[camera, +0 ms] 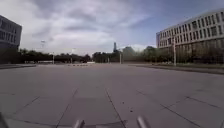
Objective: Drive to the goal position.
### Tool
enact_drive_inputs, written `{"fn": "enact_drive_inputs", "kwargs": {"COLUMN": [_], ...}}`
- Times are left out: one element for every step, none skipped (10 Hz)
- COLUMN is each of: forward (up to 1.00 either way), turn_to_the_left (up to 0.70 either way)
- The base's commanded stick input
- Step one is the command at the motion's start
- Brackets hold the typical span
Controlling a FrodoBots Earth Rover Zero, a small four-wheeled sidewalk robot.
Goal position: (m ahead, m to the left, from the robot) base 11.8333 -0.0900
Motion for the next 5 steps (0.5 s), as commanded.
{"fn": "enact_drive_inputs", "kwargs": {"forward": [0.00, 0.00, 0.00, 0.00, 0.75], "turn_to_the_left": [0.00, 0.00, 0.00, 0.00, 0.00]}}
